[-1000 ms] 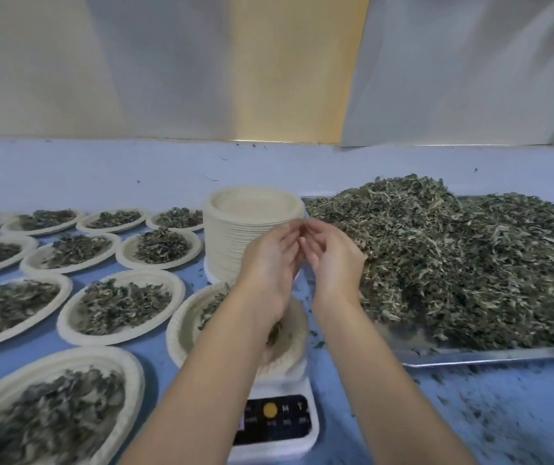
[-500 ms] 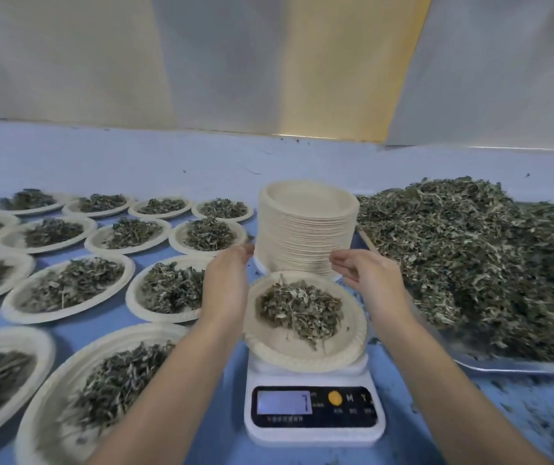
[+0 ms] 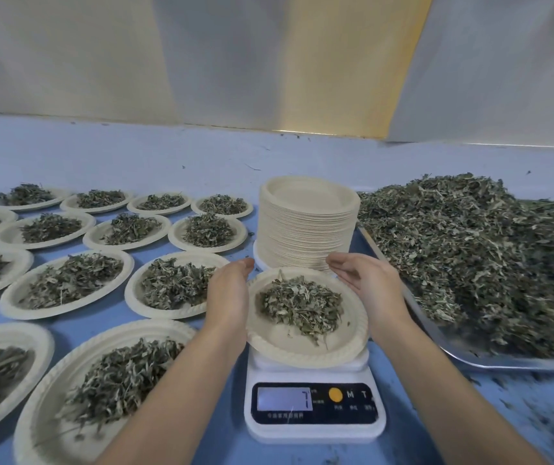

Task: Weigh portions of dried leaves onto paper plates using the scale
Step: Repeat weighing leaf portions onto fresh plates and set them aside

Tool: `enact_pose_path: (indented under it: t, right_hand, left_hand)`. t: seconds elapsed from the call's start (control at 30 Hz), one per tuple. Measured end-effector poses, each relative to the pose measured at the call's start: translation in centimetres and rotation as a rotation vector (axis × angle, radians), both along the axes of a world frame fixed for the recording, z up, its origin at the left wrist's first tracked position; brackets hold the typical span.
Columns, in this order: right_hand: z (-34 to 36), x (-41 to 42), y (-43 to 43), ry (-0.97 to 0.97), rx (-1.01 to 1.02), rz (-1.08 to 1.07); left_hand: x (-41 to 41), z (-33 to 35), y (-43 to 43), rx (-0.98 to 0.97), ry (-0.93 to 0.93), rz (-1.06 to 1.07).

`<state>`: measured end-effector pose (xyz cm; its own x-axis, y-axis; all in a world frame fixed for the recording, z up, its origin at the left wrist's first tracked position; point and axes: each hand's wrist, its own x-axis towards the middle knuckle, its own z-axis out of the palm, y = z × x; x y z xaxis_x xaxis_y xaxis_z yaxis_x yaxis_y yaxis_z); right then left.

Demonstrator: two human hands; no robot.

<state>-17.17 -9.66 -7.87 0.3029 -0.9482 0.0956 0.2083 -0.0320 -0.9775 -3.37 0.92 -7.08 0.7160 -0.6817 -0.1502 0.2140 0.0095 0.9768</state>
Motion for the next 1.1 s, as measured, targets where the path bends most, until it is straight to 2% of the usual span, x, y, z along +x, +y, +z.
enact_pose_path:
  t: [0.27, 0.4, 0.57, 0.73, 0.9, 1.1]
  right_hand:
    - [1.2, 0.7, 0.5, 0.009, -0.065, -0.020]
    - [1.9, 2.3, 1.0, 0.015, -0.080, -0.027]
    - [3.7, 6.8, 2.4, 0.023, -0.089, 0.016]
    - [5.4, 12.9, 4.5, 0.147, -0.150, 0.046]
    - [5.9, 19.2, 7.0, 0.332, -0.105, 0.219]
    - [5.3, 26.2, 11.6, 0.337, 0.235, 0.620]
  left_hand:
    - [0.9, 0.7, -0.1, 0.066, -0.065, 0.032]
    - [2.7, 1.8, 0.7, 0.085, -0.033, 0.006]
    - [7.1, 3.4, 2.8, 0.094, -0.042, 0.055]
    - [13.1, 4.4, 5.7, 0.028, -0.048, 0.119]
    - [19.3, 5.1, 9.6, 0.011, -0.078, 0.313]
    - [25.6, 4.9, 14.3, 0.037, -0.042, 0.590]
